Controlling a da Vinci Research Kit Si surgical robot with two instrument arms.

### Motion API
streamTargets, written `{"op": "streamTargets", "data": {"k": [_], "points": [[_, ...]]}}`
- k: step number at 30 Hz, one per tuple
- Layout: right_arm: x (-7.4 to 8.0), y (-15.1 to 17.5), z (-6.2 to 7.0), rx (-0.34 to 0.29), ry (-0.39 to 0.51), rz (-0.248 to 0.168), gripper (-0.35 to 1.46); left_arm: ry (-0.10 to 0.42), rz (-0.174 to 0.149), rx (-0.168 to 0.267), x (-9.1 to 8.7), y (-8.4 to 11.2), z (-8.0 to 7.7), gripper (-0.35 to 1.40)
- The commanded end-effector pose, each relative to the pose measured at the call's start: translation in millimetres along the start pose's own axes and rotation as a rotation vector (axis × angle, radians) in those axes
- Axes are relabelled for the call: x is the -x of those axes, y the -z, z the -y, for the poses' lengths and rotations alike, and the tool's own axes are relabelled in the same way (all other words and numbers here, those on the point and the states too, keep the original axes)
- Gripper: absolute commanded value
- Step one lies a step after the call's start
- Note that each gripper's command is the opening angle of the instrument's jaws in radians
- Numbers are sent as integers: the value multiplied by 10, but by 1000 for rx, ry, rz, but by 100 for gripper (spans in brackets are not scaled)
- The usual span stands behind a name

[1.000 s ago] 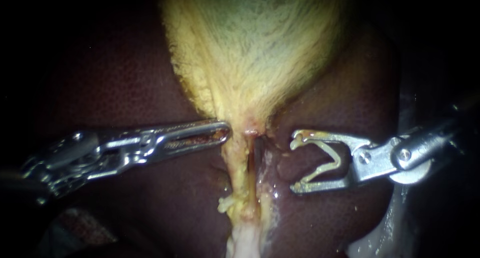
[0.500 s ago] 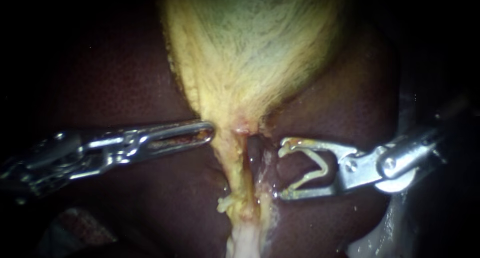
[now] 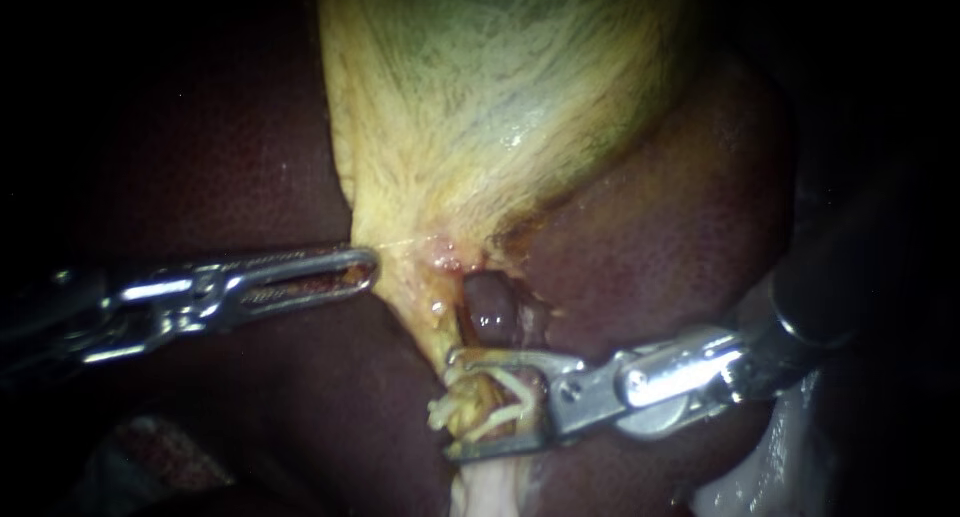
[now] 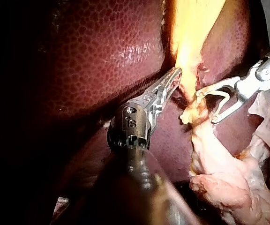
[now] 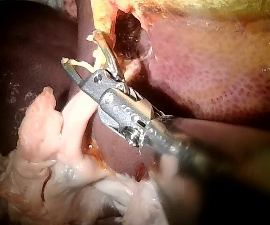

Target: Clipping second clip left tube

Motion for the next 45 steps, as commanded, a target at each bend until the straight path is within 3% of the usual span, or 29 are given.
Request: {"op": "streamTargets", "data": {"k": [1, 7, 14, 24, 31, 38, 45], "points": [[3, 0, -4, -4, 3, 14, 60, 0, 0, 1, 0, 1, 1, -35], [18, 6, -22, 39, 1, 80, 59, 2, 3, 7, 2, 3, 9, -35], [26, 8, -33, 64, -2, 100, 59, 5, -1, 7, 6, 7, 16, -35], [25, -22, -23, 74, 6, 103, 59, 9, 3, 5, 11, 4, 22, -35], [27, -39, -4, 2, 20, 99, 58, 17, 2, 3, 14, -6, 26, -35], [25, -48, -6, -7, 19, 101, 55, 18, 1, 1, 14, -13, 28, -35], [31, -49, -11, -9, 20, 140, 49, 18, 2, 1, 15, -14, 29, -35]]}}
